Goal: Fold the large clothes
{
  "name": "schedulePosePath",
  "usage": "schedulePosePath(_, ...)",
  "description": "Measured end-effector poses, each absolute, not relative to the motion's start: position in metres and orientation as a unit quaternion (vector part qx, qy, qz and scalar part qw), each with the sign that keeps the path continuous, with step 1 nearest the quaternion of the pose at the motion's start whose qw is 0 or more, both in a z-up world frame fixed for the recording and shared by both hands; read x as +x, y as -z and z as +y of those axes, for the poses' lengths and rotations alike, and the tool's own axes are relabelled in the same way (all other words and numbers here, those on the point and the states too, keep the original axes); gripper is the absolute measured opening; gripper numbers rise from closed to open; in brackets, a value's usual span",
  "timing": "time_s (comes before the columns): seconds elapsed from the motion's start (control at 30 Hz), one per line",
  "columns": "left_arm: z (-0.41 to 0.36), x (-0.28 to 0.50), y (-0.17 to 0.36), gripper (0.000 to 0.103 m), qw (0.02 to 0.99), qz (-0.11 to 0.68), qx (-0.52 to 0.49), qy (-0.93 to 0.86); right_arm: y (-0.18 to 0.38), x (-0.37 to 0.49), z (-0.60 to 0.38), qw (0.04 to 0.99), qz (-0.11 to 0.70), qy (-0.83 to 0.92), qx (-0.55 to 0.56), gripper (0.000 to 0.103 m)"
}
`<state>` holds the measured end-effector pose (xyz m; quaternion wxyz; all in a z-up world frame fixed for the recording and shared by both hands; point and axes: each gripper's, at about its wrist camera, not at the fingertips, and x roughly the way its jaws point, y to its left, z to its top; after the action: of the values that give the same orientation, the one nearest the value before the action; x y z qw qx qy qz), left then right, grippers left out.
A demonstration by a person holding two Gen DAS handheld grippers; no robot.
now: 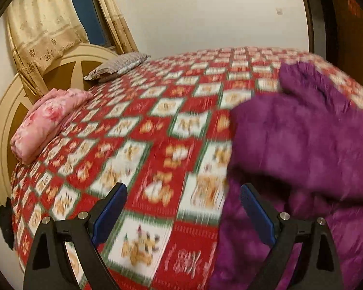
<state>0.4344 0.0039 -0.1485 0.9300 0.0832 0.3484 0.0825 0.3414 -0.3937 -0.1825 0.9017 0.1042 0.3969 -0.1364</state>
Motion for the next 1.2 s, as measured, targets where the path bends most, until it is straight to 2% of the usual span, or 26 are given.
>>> schedulePosePath(0.03, 0.003, 0.439, 0.142, 0.094, 0.932, 0.345, 0.078, -0.079, 0.172, 0.337, -0.395, 0.906, 0.382, 0.148, 0.105, 0.048)
schedulePosePath(0.07, 0.002, 0.445, 0.137, 0.095, 0.934, 0.341, 0.074, -0.075, 0.162, 0.333, -0.396, 0.909, 0.369, 0.163, 0.106, 0.050)
schedulePosePath(0.2, -0.012, 0.476, 0.126, 0.094, 0.943, 0.316, 0.071, -0.072, 0.131, 0.339, -0.390, 0.921, 0.336, 0.164, 0.113, 0.050)
schedulePosePath(0.3, -0.020, 0.507, 0.139, 0.094, 0.935, 0.337, 0.070, -0.080, 0.121, 0.360, -0.368, 0.927, 0.337, 0.137, 0.096, 0.050)
schedulePosePath(0.4, -0.029, 0.529, 0.167, 0.095, 0.920, 0.377, 0.069, -0.086, 0.134, 0.389, -0.352, 0.924, 0.353, 0.117, 0.087, 0.047)
schedulePosePath(0.6, -0.050, 0.533, 0.209, 0.095, 0.910, 0.395, 0.094, -0.080, 0.188, 0.417, -0.352, 0.909, 0.391, 0.122, 0.075, 0.039)
schedulePosePath(0.73, -0.055, 0.532, 0.213, 0.095, 0.913, 0.389, 0.096, -0.079, 0.206, 0.414, -0.356, 0.909, 0.392, 0.123, 0.069, 0.036)
schedulePosePath(1.2, -0.057, 0.532, 0.218, 0.097, 0.913, 0.384, 0.104, -0.088, 0.216, 0.414, -0.352, 0.908, 0.391, 0.131, 0.066, 0.036)
